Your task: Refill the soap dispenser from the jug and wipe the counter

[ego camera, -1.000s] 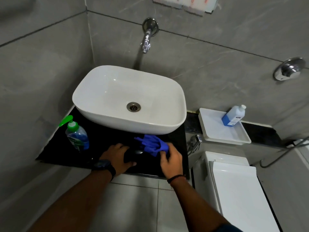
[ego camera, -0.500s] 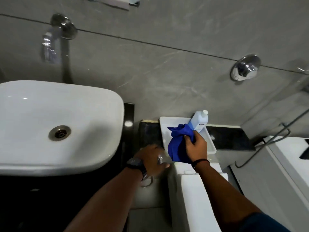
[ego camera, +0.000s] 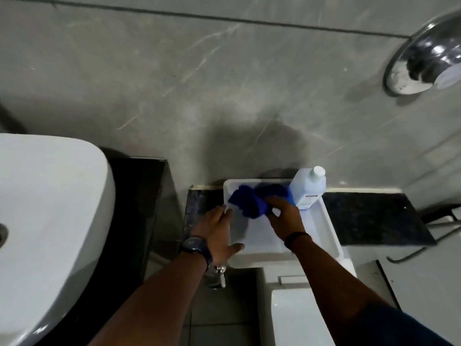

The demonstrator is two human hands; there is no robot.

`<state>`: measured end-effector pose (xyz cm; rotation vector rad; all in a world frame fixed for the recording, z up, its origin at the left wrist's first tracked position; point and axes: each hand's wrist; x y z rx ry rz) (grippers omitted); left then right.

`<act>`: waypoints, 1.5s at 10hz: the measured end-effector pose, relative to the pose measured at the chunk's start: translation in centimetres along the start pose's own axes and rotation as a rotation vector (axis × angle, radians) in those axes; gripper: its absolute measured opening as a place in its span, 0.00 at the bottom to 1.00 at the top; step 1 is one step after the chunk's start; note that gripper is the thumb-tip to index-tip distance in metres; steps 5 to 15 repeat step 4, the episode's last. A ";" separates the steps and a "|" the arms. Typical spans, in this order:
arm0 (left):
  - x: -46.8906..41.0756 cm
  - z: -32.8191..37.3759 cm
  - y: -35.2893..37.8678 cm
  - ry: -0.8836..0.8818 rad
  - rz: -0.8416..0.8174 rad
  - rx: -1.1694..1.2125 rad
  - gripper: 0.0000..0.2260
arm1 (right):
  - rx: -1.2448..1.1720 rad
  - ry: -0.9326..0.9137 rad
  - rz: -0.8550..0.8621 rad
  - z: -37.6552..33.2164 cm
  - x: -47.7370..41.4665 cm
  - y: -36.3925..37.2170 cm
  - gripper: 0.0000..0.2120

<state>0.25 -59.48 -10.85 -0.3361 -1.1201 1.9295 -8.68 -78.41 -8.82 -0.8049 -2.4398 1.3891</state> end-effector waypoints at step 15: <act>-1.1 0.2 0.7 0.057 -0.206 -0.152 0.49 | 0.673 -0.285 -0.642 3.4 2.5 0.3 0.31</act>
Point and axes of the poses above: each hand's wrist, its own x-axis away from the middle knuckle, its own y-axis out of the palm, z = x × y, and after that the axes turned 14 degrees about x, right-handed
